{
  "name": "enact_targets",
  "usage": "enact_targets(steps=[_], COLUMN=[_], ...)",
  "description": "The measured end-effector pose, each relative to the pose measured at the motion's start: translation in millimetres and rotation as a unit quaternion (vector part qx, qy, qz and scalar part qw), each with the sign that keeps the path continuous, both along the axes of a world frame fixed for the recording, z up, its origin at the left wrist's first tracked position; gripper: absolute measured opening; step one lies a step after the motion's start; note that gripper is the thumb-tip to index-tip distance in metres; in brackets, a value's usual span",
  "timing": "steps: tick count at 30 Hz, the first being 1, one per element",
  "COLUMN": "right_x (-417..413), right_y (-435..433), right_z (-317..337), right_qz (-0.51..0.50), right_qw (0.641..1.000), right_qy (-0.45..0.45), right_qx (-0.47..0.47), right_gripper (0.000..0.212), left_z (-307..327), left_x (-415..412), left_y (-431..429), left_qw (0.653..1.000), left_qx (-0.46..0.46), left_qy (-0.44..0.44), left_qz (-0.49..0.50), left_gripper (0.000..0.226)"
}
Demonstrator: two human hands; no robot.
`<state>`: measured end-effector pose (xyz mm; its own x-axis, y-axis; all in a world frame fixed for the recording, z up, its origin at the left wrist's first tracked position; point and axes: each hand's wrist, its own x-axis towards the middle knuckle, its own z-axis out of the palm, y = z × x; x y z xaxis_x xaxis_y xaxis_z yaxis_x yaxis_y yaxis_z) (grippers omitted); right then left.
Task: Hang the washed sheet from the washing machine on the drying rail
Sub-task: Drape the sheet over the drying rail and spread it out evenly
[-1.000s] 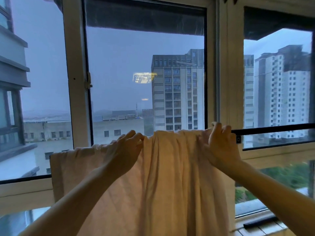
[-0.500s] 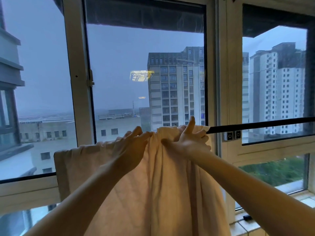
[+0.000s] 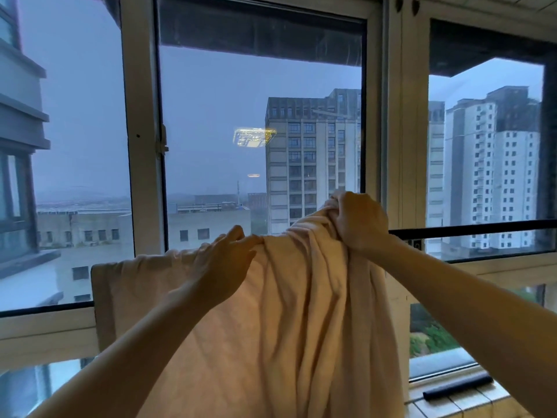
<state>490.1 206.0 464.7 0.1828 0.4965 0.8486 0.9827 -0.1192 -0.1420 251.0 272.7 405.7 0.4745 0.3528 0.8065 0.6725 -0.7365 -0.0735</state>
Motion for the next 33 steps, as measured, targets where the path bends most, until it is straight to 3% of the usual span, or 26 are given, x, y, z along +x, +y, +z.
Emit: enact_targets(steps=[3,6,10,18,22,25,26,28,30,33], right_x=[23.2,59.9,110.7,153.5,148.9,125.6,116.1,99.2,86.3,79.6], right_y=[-4.1,-9.8,-22.2,-40.9,-49.5,-51.2,-49.1,-40.3,-25.9,-7.9], right_z=[12.5,22.6,26.6,-17.9,-10.8,-2.9,-1.8,-2.2,-5.0,-10.0], right_qz=[-0.009,-0.016,-0.025,0.019,-0.095,-0.135,-0.093,0.083,0.231,0.302], right_qw=[1.0,1.0,0.999,0.993,0.97,0.962,0.966,0.962,0.94,0.929], right_qy=[0.006,0.013,0.041,0.011,-0.062,-0.142,-0.182,-0.221,-0.184,-0.132], right_qx=[0.014,0.021,-0.002,-0.115,-0.214,-0.189,-0.16,-0.137,-0.169,-0.168], right_gripper=[0.011,0.016,0.022,0.015,0.032,0.041,0.04,0.033,0.027,0.017], left_z=[0.4,-2.9,-4.6,-3.4,-2.6,1.0,2.4,5.0,7.0,8.2], left_x=[1.1,3.8,17.2,75.4,81.1,76.3,74.8,73.1,72.2,69.1], left_y=[9.4,6.8,-8.3,-23.3,-26.5,-30.9,-32.6,-36.4,-39.1,-40.5], left_qw=[1.0,0.999,0.994,0.994,0.991,0.989,0.989,0.988,0.987,0.987], left_qx=[-0.012,-0.012,0.003,0.008,-0.028,-0.055,-0.056,-0.059,-0.058,-0.051], left_qy=[0.02,-0.044,-0.059,-0.078,-0.101,-0.113,-0.115,-0.119,-0.12,-0.116], left_qz=[0.019,0.025,0.092,0.077,0.077,0.076,0.075,0.079,0.088,0.095], left_gripper=[0.038,0.053,0.063,0.036,0.034,0.025,0.022,0.017,0.013,0.009])
